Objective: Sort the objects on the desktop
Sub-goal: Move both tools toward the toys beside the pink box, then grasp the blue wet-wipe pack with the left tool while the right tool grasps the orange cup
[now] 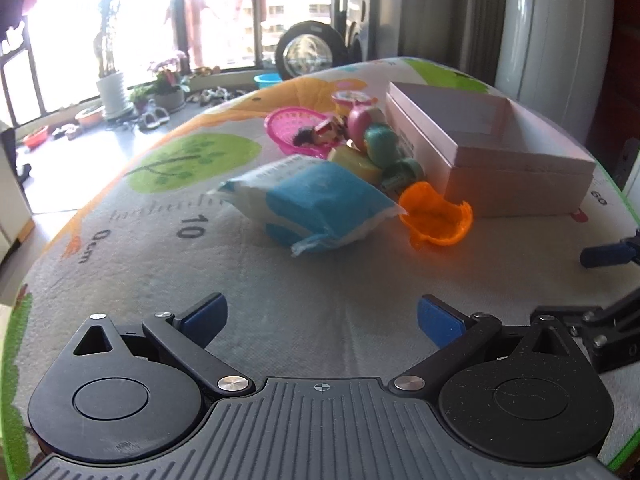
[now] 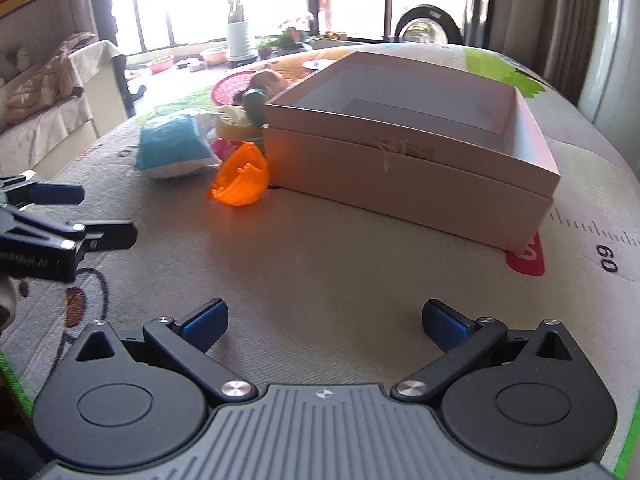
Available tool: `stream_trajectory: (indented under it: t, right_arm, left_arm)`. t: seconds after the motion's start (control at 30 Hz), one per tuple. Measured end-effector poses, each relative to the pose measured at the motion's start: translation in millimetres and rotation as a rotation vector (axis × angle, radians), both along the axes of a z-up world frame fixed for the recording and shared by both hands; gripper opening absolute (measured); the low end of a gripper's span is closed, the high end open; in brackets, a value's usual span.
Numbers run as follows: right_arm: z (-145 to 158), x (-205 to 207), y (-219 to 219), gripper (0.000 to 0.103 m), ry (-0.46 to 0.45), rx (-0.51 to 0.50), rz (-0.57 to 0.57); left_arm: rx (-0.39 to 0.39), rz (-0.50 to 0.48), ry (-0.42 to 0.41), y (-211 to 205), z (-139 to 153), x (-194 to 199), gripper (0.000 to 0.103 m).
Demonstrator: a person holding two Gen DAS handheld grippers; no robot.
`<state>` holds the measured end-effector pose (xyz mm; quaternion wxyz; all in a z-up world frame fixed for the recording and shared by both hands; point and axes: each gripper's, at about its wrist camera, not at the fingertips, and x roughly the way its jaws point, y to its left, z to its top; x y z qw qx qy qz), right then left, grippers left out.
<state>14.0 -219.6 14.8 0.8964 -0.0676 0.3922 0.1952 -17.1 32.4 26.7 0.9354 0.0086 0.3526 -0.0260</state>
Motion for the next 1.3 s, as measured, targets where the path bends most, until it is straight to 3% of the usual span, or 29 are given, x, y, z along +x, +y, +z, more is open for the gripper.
stream_trajectory:
  t: [0.2,0.43,0.5,0.63,0.67,0.8,0.9,0.97,1.0,1.17,1.3]
  right_arm:
    - [26.6,12.0,28.2,0.103,-0.17,-0.07,0.072]
    - [35.6,71.2,48.8,0.103,-0.155,-0.025,0.1]
    - [34.7,78.6,57.3,0.103,-0.174,-0.019,0.119]
    - [25.2,74.4,71.6,0.102,-0.127,0.001,0.223]
    - [21.3,70.0,75.4,0.095,-0.133,-0.017,0.243]
    - [13.3,59.1,75.4,0.045,-0.104,-0.045,0.262]
    - [17.0,55.1,63.1,0.044,-0.107,-0.038,0.221]
    - [19.1,50.4,55.2,0.026,-0.113,-0.052,0.196]
    - [19.7,49.3,50.3,0.025,-0.099,-0.05,0.187]
    - [18.6,32.4,36.4,0.025,-0.088,-0.062,0.187]
    - [21.3,14.9,25.1,0.025,-0.108,-0.054,0.2]
  left_arm:
    - [-0.031,0.097,-0.029,28.1,14.6,13.4,0.103]
    - [-0.034,0.131,-0.023,38.8,13.1,26.9,0.103]
    - [-0.031,0.147,-0.017,41.0,11.7,32.3,0.103]
    - [-0.036,0.167,-0.006,44.4,10.9,41.0,0.103]
    - [-0.036,0.164,-0.004,44.1,10.8,42.6,0.103]
    - [-0.038,0.133,-0.001,35.5,12.5,48.5,0.103]
    - [-0.072,0.106,0.0,25.4,14.9,56.6,0.103]
    - [-0.096,0.084,0.004,16.5,15.9,65.4,0.103]
    - [-0.098,0.07,0.002,11.2,16.0,69.8,0.103]
    - [-0.042,-0.008,0.024,-18.3,9.2,85.4,0.103]
    - [0.029,-0.046,0.032,-14.4,6.1,75.5,0.103]
